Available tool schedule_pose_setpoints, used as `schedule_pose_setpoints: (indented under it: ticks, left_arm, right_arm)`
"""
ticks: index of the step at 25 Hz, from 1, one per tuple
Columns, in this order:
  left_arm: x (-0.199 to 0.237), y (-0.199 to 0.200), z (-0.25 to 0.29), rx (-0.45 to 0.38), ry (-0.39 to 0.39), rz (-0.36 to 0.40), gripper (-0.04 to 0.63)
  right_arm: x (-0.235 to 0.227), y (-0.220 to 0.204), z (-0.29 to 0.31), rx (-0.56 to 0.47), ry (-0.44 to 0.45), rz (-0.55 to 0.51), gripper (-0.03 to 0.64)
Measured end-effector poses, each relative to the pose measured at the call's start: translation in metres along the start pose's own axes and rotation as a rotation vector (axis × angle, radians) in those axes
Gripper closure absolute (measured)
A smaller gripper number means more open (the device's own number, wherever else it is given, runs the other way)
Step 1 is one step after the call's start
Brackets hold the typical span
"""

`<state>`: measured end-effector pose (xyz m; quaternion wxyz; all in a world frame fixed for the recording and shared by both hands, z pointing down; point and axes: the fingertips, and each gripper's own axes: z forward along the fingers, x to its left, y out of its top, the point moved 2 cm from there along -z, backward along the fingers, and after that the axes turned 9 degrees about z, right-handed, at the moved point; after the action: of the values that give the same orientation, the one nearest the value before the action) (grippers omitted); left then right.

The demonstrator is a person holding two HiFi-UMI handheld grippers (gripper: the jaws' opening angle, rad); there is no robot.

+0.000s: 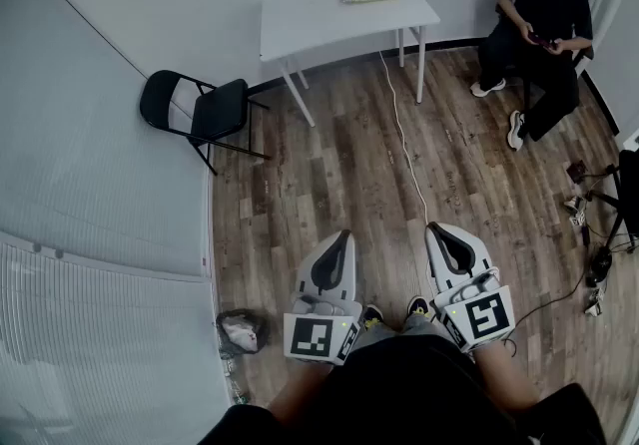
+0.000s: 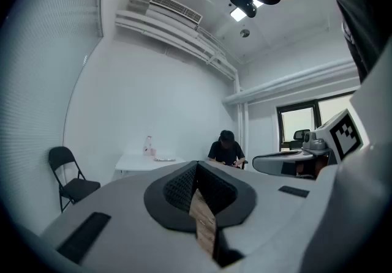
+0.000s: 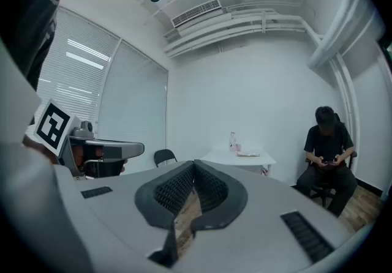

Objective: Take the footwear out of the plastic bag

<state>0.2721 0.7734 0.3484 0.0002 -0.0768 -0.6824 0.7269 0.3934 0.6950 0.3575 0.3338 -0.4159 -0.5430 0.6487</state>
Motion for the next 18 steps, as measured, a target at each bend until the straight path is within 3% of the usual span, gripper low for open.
schedule_pose_setpoints:
  ticks: [12,18]
  left_arm:
    - [0.019,0.001,-0.010,-0.014,0.019,0.004,0.575]
    - [0.049,-0.017,-0.021,0.005,0.012,-0.022,0.575]
  right_arm:
    - [0.010,0.003,0.007,-0.025,-0.016,0.012,0.600]
    - [0.032,-0.002,0.020,-0.033,-0.002,0.031,0.600]
